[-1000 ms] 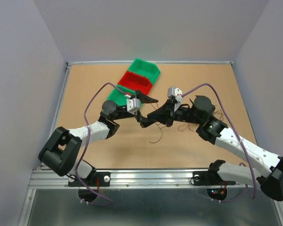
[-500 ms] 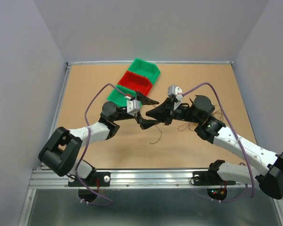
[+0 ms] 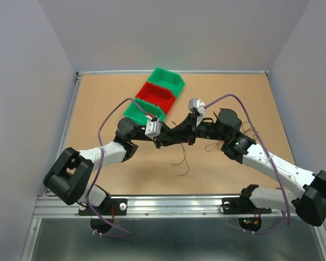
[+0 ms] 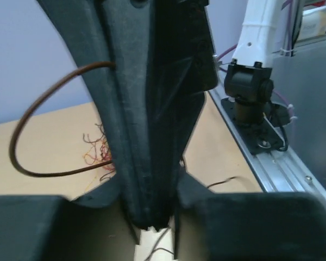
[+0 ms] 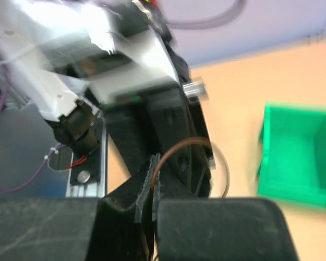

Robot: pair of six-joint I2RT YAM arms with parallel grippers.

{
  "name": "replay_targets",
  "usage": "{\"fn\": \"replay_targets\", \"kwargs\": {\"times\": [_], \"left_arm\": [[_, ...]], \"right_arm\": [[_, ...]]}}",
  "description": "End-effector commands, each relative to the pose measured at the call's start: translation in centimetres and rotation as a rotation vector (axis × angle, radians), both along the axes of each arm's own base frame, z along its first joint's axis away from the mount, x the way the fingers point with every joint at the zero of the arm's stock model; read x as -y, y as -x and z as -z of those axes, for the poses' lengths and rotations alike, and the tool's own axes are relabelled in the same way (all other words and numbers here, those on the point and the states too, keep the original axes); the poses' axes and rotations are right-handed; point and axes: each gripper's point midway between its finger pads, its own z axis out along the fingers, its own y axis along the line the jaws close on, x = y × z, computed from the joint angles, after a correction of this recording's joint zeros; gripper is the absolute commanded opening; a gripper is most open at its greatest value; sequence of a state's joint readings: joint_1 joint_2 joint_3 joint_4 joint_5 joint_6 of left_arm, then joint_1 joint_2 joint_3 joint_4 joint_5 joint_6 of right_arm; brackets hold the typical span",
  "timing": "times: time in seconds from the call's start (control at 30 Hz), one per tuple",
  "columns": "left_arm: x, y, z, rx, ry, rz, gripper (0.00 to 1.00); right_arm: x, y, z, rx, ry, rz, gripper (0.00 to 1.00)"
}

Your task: Untangle the cables

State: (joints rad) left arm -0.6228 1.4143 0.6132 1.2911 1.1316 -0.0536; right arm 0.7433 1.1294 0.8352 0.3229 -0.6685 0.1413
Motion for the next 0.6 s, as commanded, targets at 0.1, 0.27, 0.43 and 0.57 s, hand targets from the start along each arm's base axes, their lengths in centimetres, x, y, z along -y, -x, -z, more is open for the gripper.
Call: {"fn": "replay_targets", "kwargs": {"times": [0.1,0.27,0.43,0.57], "left_arm": [[0.4,-0.7,-2.9,0.089,0.079,-0.028,0.0],[0.7,-2.5,-3.1,0.059,0.066,-0.106,0.0],[0.9,-2.4,-2.6,0.06,0.039,-0.082,0.0],[0.8,-2.7,-2.6,0.064,0.054,-0.108,0.0]], "right_arm": [[0.4,0.7,-2.7,0.047,-0.054,0.003,0.01],[1.1,-0.2,-2.1,0.024,-0.045,0.087,0.04],[1.7,-0.7,-1.7,0.016,-0.043,0.144,0.04],[2.4,-1.5,-2.3,0.012,-0.064,0.21,0.06]]}}
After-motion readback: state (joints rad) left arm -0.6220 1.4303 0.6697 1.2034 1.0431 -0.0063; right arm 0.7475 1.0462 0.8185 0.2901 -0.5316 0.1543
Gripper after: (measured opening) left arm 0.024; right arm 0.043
